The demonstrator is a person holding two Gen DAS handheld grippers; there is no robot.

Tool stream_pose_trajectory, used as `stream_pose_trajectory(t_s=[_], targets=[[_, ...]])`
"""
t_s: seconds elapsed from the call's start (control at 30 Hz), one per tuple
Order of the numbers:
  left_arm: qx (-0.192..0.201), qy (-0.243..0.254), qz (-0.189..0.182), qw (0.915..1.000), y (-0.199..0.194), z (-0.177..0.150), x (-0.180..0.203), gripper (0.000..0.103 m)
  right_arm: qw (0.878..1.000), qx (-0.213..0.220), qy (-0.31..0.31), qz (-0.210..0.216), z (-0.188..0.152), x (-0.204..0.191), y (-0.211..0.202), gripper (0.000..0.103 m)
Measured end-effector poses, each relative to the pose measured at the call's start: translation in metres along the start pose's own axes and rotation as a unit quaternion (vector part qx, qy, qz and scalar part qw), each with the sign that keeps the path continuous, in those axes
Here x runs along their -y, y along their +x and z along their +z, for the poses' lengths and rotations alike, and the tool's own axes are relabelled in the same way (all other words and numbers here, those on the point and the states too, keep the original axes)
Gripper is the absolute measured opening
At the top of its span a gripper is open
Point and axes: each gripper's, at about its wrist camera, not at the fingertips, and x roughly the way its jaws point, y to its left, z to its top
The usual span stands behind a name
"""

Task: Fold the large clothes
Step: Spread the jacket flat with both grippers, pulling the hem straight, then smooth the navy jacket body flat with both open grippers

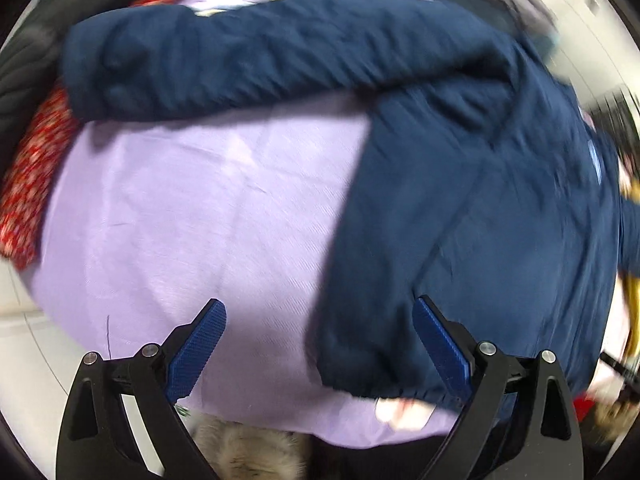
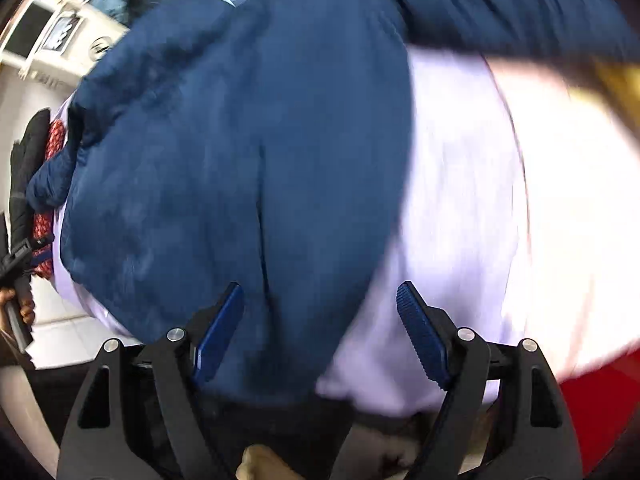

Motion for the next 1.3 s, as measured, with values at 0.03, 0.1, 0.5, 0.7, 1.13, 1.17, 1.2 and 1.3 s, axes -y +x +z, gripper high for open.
stream_pose_trajectory(t_s=[0.03, 0.1, 0.5, 0.7, 1.13, 1.17, 1.2, 1.3], targets=[[-0.005, 0.012, -0.004, 0.9999, 0.004, -0.002, 0.002, 0.092, 1.0, -0.007, 0.017, 0.009, -0.013, 0.003, 0.003, 0.078], [-0.014, 0.035, -0.013, 0.9992, 0.016, -0.006, 0.006, 0.093, 0.999, -0.019, 0.027, 0.031, -0.03, -0.002, 0.009, 0.078], [-0.044, 0.102, -0.069, 0.9914, 0.043, -0.003, 0.04, 0.032, 0.997, -0.001, 0.042, 0.069, -0.059, -0.018, 0.025, 0.017], [-0.078, 0.235, -0.134, 0.9595, 0.001, -0.042, 0.073, 0.022, 1.0, -0.012, 0.007, 0.024, -0.065, -0.013, -0.035, 0.012], [-0.092, 0.152, -0.054, 0.9825, 0.029, -0.067, 0.053, 0.078, 0.996, -0.075, 0.01, -0.051, -0.06, -0.021, 0.007, 0.041], [-0.083, 0.16, -0.036, 0.983, 0.021, -0.064, 0.054, 0.083, 0.996, -0.074, 0.012, -0.049, -0.061, -0.019, 0.004, 0.05], [-0.07, 0.163, -0.023, 0.984, 0.014, -0.059, 0.054, 0.083, 0.996, -0.072, 0.013, -0.051, -0.06, -0.018, 0.002, 0.056], [-0.024, 0.156, -0.007, 0.9874, -0.015, -0.041, 0.051, 0.086, 0.996, -0.05, 0.009, -0.068, -0.047, -0.013, -0.014, 0.06]])
